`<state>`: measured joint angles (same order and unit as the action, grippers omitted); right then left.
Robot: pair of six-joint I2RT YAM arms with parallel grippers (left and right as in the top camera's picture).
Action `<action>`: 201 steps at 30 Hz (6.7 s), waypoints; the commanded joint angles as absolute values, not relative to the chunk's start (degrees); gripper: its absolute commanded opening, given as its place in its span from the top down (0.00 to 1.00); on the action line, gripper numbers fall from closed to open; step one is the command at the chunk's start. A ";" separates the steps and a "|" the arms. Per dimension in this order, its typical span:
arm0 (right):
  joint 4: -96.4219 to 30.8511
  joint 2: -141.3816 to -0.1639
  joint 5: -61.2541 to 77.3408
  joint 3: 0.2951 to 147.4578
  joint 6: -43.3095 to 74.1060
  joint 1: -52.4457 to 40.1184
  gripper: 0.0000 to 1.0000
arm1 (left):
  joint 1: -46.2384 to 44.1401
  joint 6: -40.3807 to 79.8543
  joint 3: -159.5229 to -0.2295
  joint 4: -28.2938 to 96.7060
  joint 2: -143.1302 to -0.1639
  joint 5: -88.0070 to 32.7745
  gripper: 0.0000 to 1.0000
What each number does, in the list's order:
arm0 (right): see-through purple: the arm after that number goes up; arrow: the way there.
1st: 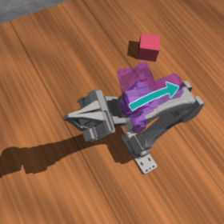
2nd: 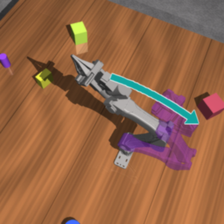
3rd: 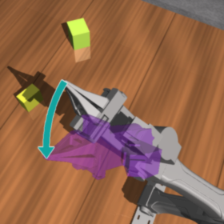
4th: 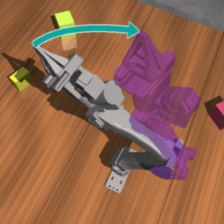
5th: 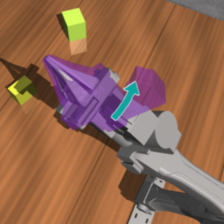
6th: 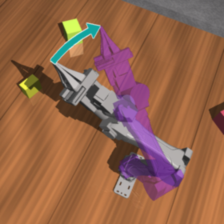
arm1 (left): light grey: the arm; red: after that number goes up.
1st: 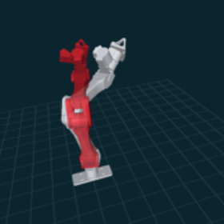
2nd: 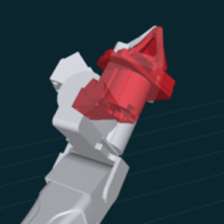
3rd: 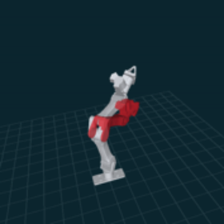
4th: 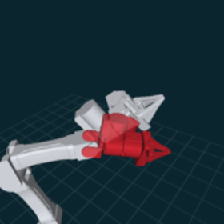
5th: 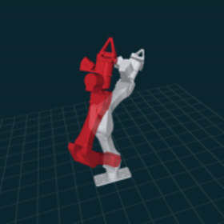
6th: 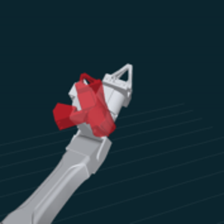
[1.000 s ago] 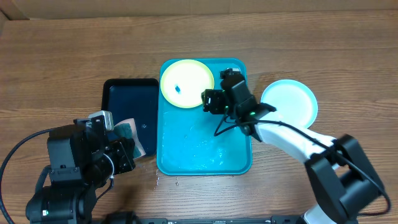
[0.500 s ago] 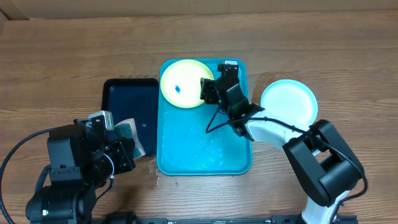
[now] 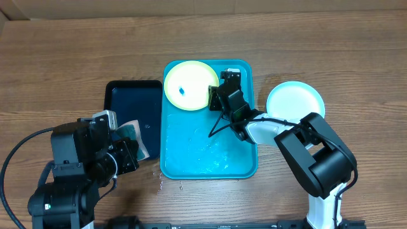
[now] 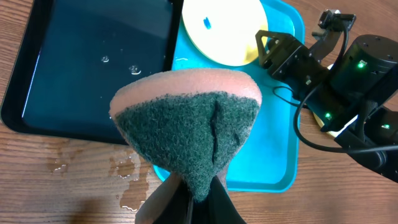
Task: Clean dirty plates on tray and stack at the side
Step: 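Grip the yellow plate rim with the right gripper and drag it forward, then slide the yellow plate toward the tray center with the right gripper, then dip the sponge into the black tray water with the left gripper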
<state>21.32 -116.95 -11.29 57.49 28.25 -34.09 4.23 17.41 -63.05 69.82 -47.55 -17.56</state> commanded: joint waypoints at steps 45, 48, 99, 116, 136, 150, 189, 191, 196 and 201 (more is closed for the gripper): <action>-32.40 -100.42 4.56 82.24 27.92 -29.87 0.92 | 4.49 16.73 -63.90 69.12 -50.57 -17.43 0.96; -28.77 -104.64 3.05 82.24 25.54 -29.87 0.49 | 4.49 16.71 -63.90 69.14 -51.00 -17.41 0.96; -50.33 -104.27 5.32 80.95 35.83 -29.78 0.96 | 4.49 16.27 -63.90 69.36 -51.00 -14.46 0.96; -35.11 -104.49 1.32 65.69 45.25 -29.93 0.96 | 4.49 16.25 -63.90 68.95 -52.84 -14.41 0.96; -36.03 -104.51 2.50 62.02 44.99 -30.02 0.01 | 4.49 13.39 -63.88 67.61 -67.42 -9.47 0.96; -41.25 -104.49 3.60 62.11 44.99 -30.13 0.00 | 4.49 15.25 -63.92 49.39 -83.07 -6.17 0.96; -33.65 -104.49 0.99 63.22 39.81 -29.39 0.38 | 4.54 7.66 -76.18 56.05 -99.04 -4.51 0.96; -33.61 -104.53 -1.89 63.22 39.83 -29.56 0.47 | 4.45 7.73 -76.97 58.04 -95.85 -4.56 0.96; -31.88 -104.71 -2.52 62.74 39.83 -29.56 0.65 | 4.38 7.90 -76.95 62.48 -89.71 -4.62 0.96; -28.91 -104.71 -2.28 61.69 39.83 -29.80 0.73 | 4.38 7.88 -76.09 63.59 -89.54 -4.45 0.96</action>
<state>-29.91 -104.42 -1.13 62.70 40.07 -29.67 4.23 8.78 -76.05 63.61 -89.03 -4.62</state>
